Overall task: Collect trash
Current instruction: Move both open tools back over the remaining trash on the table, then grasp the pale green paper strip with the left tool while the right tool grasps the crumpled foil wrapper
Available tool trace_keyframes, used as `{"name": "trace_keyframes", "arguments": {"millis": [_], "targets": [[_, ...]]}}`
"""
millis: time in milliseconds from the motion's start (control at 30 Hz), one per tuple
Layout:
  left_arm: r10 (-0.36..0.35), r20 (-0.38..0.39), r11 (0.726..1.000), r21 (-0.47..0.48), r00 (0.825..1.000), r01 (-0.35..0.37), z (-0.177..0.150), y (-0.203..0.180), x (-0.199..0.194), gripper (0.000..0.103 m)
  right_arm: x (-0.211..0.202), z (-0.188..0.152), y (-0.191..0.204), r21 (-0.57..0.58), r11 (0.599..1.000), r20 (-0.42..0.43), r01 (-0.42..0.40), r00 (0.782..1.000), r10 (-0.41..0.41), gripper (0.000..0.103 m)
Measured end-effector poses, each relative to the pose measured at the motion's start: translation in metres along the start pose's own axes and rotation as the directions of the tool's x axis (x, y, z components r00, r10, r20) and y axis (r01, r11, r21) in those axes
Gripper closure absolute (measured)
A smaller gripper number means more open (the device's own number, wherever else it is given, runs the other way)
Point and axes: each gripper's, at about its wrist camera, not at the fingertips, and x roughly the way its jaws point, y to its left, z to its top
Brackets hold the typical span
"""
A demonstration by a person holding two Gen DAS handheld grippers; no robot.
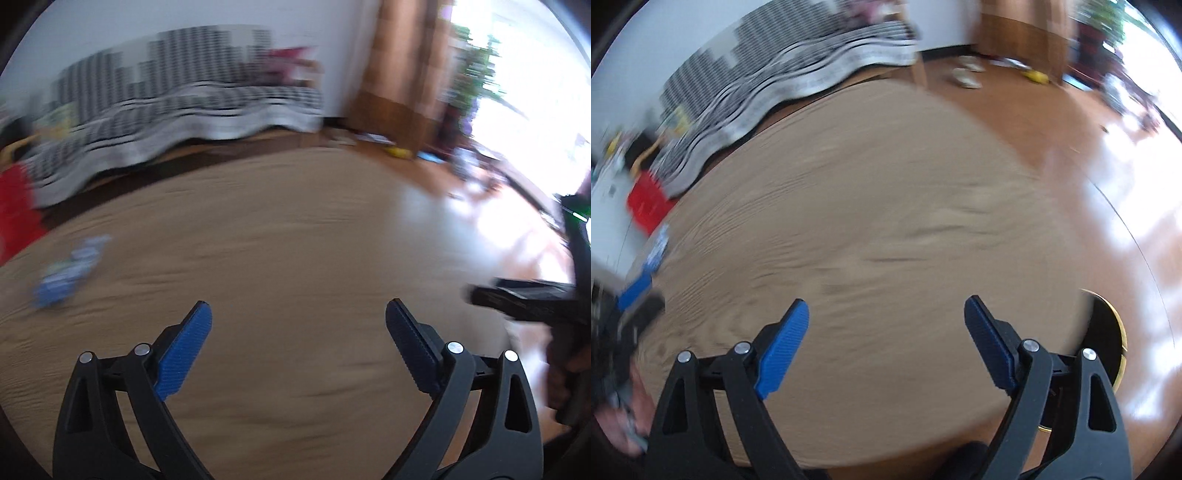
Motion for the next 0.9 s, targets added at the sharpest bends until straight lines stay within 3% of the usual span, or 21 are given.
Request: {"name": "trace_keyframes", "arguments": {"millis": [100,167,300,433,667,800,900], "targets": [[0.15,0.002,0.986,-0.079,0.989,-0.149,-0.006,0.082,-0.005,0.011,0.022,0.004,0.059,-0.084,0.996,-0.035,-0.042,0.999,0.039,0.02],[0.249,-0.009,0.96,-0.127,0.969,-0.248,-0.011,0.136,-0.008,0.011,0.035,0.006,0.093,-0.122,0.989,-0.055,-0.087,0.995,0.081,0.02],[0.344,-0.047,0.911,-0.225,0.938,-0.345,-0.02,0.207,-0.013,0.011,0.062,0.01,0.164,-0.148,0.965,-0.12,-0.217,0.972,0.2,0.02],[0.346,-0.058,0.9,-0.263,0.937,-0.348,-0.032,0.238,-0.022,0.011,0.089,0.021,0.233,-0.125,0.938,-0.168,-0.324,0.938,0.302,0.02],[0.348,-0.072,0.908,-0.221,0.935,-0.355,-0.053,0.255,-0.031,0.011,0.135,0.049,0.371,-0.152,0.907,-0.236,-0.393,0.906,0.352,0.02],[0.357,-0.074,0.903,-0.23,0.931,-0.364,-0.056,0.267,-0.027,0.011,0.155,0.064,0.416,-0.149,0.911,-0.257,-0.383,0.905,0.339,0.02],[0.353,-0.089,0.893,-0.266,0.931,-0.364,-0.06,0.28,-0.025,0.011,0.168,0.071,0.431,-0.124,0.915,-0.282,-0.385,0.897,0.339,0.028]]}}
